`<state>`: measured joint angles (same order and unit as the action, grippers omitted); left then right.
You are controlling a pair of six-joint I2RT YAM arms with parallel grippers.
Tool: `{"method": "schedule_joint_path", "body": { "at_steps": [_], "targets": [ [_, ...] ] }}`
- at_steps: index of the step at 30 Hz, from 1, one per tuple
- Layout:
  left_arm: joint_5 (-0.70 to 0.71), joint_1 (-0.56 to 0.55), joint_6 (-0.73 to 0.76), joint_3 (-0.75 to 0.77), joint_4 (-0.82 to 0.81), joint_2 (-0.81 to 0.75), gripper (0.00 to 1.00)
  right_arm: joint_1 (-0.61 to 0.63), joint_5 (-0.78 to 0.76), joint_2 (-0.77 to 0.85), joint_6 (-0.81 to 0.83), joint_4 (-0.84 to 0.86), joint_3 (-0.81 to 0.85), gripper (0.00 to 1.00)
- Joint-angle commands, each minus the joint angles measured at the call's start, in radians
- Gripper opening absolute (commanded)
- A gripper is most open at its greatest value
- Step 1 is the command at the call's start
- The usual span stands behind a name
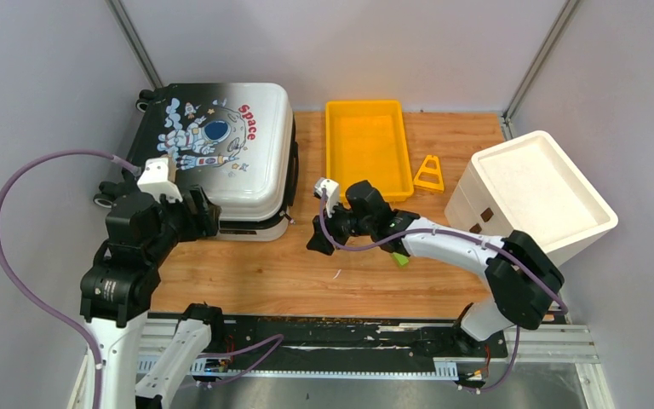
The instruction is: Open, take out, and arrange the luggage
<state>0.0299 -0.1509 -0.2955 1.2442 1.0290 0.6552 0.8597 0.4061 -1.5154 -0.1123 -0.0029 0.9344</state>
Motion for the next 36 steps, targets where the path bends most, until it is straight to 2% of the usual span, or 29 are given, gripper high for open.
{"method": "schedule_joint_path", "body": {
  "at_steps": [1, 4, 8, 15, 20, 24, 30, 36],
  "targets": [
    [-0.023, -0.004, 0.038, 0.047, -0.034, 0.04, 0.81, -0.001, 0.095, 0.007, 0.092, 0.201, -0.025, 0.51],
    [-0.035, -0.004, 0.035, 0.067, -0.058, 0.056, 0.81, -0.001, 0.12, -0.029, 0.184, 0.313, -0.039, 0.52],
    [-0.058, -0.004, 0.027, 0.055, -0.091, 0.051, 0.81, -0.003, 0.068, -0.086, 0.287, 0.484, -0.053, 0.51],
    [-0.088, -0.004, 0.014, -0.076, -0.154, 0.019, 0.81, -0.004, 0.12, -0.248, 0.328, 0.437, 0.1, 0.5],
    [-0.119, -0.004, 0.013, -0.149, -0.202, 0.0, 0.79, -0.004, 0.1, -0.34, 0.329, 0.445, 0.162, 0.48],
    [-0.147, -0.004, 0.046, -0.202, -0.234, -0.004, 0.75, -0.004, 0.083, -0.372, 0.329, 0.457, 0.182, 0.38],
    [-0.256, -0.004, 0.156, -0.299, -0.369, -0.055, 0.69, -0.018, -0.02, -0.348, 0.344, 0.496, 0.149, 0.0],
    [-0.365, -0.006, 0.281, -0.333, -0.434, -0.056, 0.68, -0.094, -0.02, -0.335, 0.282, 0.598, 0.112, 0.0]
  ]
}}
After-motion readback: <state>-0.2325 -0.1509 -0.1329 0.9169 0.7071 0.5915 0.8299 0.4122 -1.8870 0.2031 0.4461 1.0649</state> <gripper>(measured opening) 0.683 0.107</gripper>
